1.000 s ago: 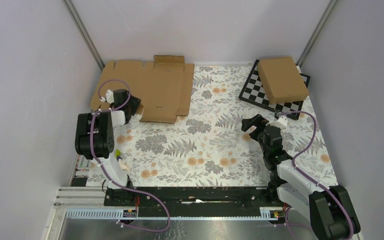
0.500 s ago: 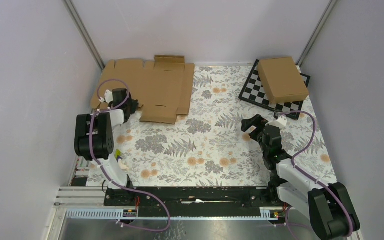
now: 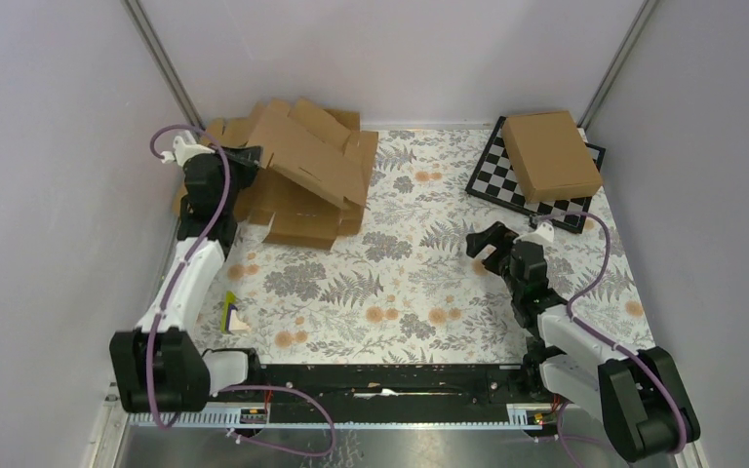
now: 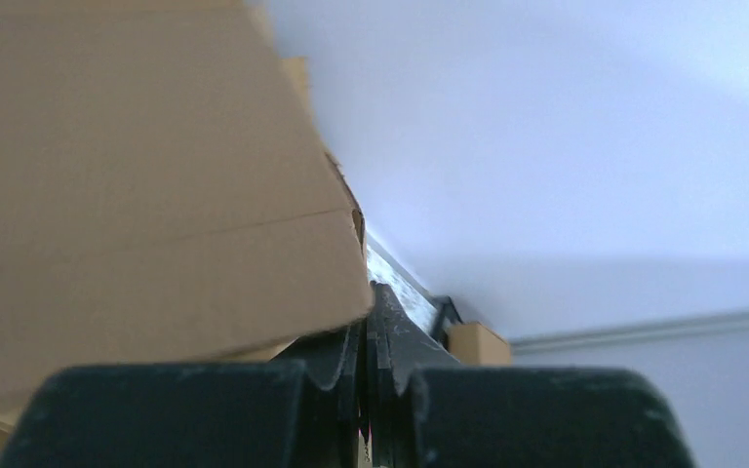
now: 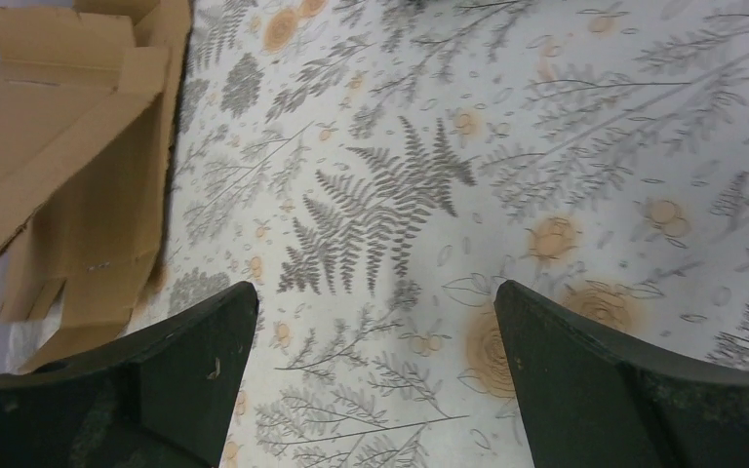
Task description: Fold the paper box
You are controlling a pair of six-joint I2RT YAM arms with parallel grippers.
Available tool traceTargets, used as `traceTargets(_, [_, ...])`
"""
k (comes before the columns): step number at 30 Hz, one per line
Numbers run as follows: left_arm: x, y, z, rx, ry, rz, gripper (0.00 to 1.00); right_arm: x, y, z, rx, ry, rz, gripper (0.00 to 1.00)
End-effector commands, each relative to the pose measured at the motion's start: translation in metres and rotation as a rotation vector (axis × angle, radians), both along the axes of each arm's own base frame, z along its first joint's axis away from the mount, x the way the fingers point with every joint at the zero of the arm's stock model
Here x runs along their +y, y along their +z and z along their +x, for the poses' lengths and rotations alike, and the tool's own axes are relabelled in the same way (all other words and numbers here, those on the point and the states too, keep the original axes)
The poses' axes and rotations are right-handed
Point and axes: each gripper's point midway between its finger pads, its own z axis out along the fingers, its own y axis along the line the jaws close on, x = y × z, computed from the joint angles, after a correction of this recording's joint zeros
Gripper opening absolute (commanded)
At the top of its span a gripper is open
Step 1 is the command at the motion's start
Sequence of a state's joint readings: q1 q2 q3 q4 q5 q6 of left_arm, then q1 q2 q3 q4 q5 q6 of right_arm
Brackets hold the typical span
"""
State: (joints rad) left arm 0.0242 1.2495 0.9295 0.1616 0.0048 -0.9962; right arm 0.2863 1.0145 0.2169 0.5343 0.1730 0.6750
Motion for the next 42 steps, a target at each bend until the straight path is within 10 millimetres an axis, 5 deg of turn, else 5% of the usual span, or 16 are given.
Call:
traceTargets(1, [-0.041, 0.011, -0.038, -0.042, -0.156, -0.058, 0.0, 0.031, 0.035, 0.014, -0.052, 0.147, 0.049, 0.99])
traceTargets(8, [-0.116, -0.045, -0.11, 0.065, -0.344, -0.039, 0.0, 0.071, 0.041, -0.008, 0.075, 0.343, 0.191, 0.99])
traceTargets(17, [-0.162, -0.153, -0.175, 0.29, -0.439, 0.078, 0.0, 0.056, 0.002, -0.031, 0.254, 0.296, 0.121, 0.99])
traceTargets(29, [-0.22, -0.184, -0.208, 0.329, -0.514, 0.289, 0.0, 0.051, -0.03, -0.043, 0.394, 0.251, 0.131, 0.99])
traceTargets(42, [-0.255, -0.184, -0.223, 0.266, -0.528, 0.588, 0.08, 0.042, -0.028, -0.032, 0.384, 0.24, 0.04, 0.98])
